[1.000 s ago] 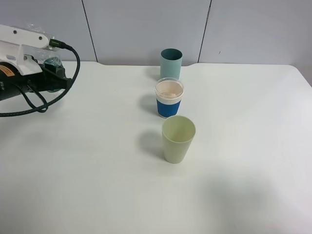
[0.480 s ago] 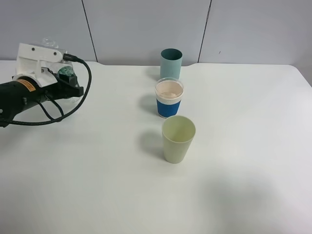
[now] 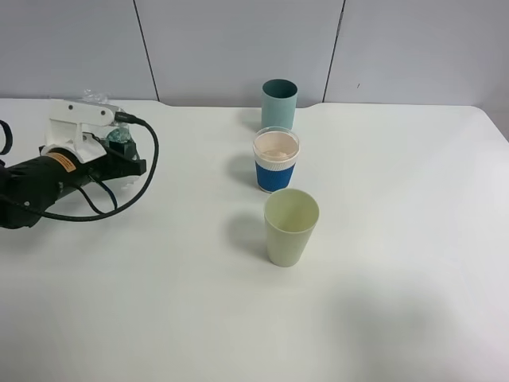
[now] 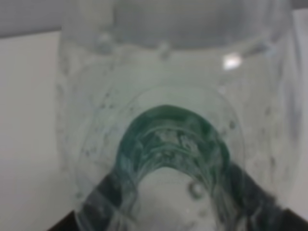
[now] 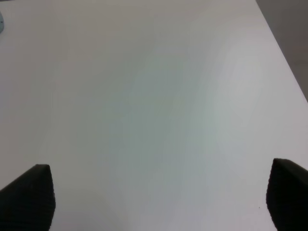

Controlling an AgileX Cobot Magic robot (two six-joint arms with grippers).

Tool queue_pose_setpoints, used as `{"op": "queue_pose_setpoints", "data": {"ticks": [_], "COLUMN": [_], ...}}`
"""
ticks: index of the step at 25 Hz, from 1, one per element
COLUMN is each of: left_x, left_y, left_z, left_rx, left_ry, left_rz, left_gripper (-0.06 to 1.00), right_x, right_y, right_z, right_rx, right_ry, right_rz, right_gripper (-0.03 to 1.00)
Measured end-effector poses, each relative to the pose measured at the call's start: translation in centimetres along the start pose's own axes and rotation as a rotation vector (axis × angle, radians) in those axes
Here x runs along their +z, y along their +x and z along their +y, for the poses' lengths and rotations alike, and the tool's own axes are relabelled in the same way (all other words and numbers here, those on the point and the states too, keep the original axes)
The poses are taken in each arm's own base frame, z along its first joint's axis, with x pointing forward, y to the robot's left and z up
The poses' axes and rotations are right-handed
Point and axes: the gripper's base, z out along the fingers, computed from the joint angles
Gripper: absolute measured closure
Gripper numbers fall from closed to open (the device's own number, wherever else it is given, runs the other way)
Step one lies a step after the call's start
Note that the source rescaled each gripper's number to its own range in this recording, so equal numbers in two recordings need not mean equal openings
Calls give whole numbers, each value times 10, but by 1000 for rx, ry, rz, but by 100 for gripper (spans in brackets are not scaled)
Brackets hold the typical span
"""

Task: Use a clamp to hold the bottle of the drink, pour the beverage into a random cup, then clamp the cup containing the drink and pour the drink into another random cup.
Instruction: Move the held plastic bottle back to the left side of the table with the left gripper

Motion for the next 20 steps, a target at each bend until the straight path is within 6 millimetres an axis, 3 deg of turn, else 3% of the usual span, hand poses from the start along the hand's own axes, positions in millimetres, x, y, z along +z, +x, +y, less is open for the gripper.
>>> {"op": "queue_pose_setpoints", "data": {"ticks": [6,16,18,20], "left_x": [3,3,3,3], "left_y": [10,10,10,10], "left_z": [-1,-2,-2,-2], "left_rx": [-25,-15,-15,-18], "left_ry": [6,27,27,22], "left_rz": [30,26,25,25], "left_gripper": [93,90,66,30], "right_x": [0,0,0,0], "right_y": [0,0,0,0], "right_z": [0,0,0,0], "right_rx": [0,0,0,0], "right_ry": [0,0,0,0], "right_rz": [0,0,0,0], "right_gripper": [36,36,36,36]}}
